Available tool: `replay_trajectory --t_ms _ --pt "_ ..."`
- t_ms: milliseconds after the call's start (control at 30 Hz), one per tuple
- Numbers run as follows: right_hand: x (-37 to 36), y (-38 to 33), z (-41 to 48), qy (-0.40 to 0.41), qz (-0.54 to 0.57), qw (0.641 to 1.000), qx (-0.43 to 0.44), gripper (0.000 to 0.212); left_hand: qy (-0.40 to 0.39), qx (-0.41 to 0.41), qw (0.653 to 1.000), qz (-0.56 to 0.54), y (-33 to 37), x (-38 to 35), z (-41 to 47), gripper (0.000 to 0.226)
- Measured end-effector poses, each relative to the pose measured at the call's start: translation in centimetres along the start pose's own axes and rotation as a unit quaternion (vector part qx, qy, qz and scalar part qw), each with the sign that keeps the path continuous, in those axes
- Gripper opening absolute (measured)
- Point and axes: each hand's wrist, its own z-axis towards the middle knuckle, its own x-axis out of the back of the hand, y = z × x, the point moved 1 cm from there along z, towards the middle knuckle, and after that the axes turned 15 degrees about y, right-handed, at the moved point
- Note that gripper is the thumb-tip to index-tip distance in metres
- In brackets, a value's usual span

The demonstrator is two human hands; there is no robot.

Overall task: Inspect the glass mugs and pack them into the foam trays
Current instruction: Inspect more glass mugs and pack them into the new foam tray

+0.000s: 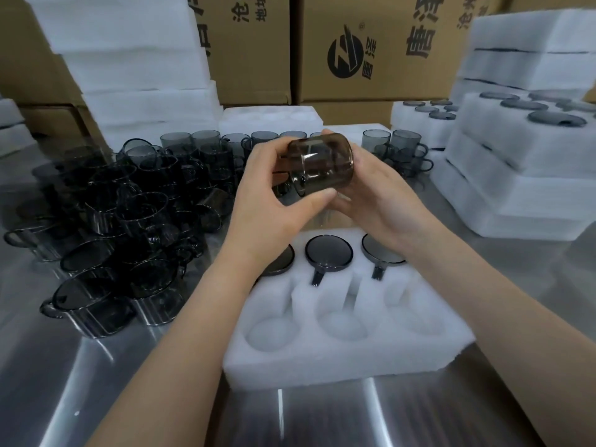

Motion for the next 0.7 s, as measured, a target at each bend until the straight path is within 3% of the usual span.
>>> replay_trajectory --t_ms 167,300,467,600,700 --pt "0.13 -0.28 -0.19 0.028 0.005 0.999 0.045 0.059 -0.033 0.051 0.998 -0.024 -0.13 0.15 0.04 0.076" --pt "0.42 -0.47 -0.39 0.055 -0.112 0.984 0.128 0.039 -0.073 0.036 0.997 0.004 0.03 -0.13 -0.06 0.066" --pt "0.08 -0.45 -0.75 0.093 -0.207 0.957 0.182 0.030 -0.097 0.003 0.994 0.049 0.04 -0.26 -0.16 0.067" --pt "-0.11 -0.26 -0.49 0.119 -0.149 0.971 0.148 0.018 -0.121 -0.043 0.990 0.066 0.14 -0.34 -0.21 0.069" --pt "0.07 -0.41 -0.11 0.149 -0.067 0.984 0.070 0.028 -0.137 -0.060 0.987 0.065 0.20 -0.38 -0.15 0.066"
